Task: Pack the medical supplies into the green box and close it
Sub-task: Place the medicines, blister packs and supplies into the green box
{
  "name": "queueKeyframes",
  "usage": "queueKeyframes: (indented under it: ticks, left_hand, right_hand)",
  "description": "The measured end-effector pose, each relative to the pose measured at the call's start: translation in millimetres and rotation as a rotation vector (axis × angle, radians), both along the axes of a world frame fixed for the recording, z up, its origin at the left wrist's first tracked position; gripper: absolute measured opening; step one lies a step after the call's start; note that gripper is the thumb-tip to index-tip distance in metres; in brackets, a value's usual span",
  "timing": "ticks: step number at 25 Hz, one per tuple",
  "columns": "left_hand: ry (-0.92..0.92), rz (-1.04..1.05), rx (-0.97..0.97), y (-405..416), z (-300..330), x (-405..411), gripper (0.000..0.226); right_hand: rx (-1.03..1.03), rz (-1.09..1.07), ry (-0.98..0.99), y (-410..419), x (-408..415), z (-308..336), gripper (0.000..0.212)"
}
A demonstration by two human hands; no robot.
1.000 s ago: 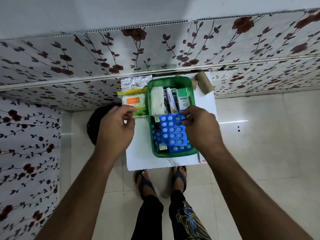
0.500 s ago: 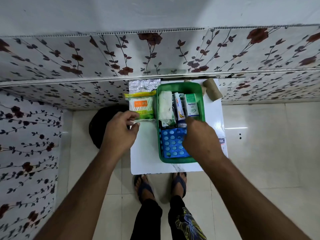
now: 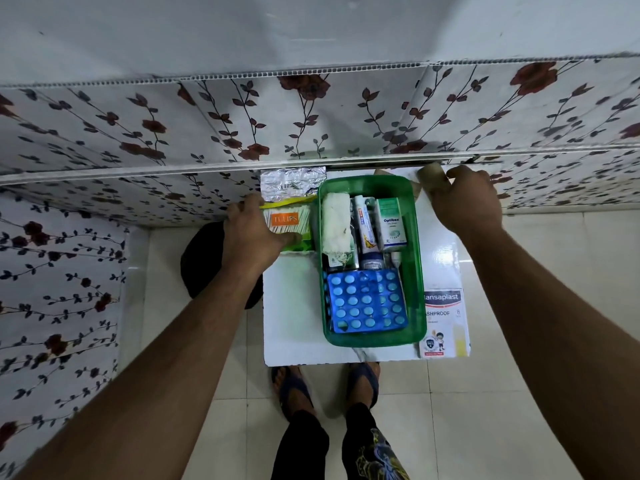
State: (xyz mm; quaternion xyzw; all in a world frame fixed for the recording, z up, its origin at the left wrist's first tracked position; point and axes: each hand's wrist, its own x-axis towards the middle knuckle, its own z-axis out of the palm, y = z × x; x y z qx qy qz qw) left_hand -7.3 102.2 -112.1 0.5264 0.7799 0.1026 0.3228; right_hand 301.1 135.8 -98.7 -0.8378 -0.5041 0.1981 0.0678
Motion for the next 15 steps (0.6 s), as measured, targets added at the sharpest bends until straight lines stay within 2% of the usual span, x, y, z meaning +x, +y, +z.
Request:
queueKeyframes:
  ticks: [4, 6, 9, 11, 15]
  left_hand:
    - [-0.021, 0.015, 0.071, 0, 3, 2, 0.089]
    - [-0.026, 0.027, 0.051, 0, 3, 4, 0.093]
    - [-0.038, 0.055, 0.016, -2, 7, 7, 0.087]
    - [-0.07, 0.065, 0.012, -4, 9, 5, 0.077]
    - [-0.135, 0.111, 0.043, -18, 43, -6, 0.04]
  right_hand:
    - [-0.065, -0.024, 0.029, 1, 3, -6, 0.039]
    - [-0.072, -0.035, 0.036, 1, 4, -8, 0.033]
    - [-0.048, -0.029, 0.049, -3, 5, -7, 0.034]
    - [-0.017, -0.033, 0.073, -7, 5, -5, 0.036]
    - [0.037, -0.071, 0.153, -25, -1, 19, 0.044]
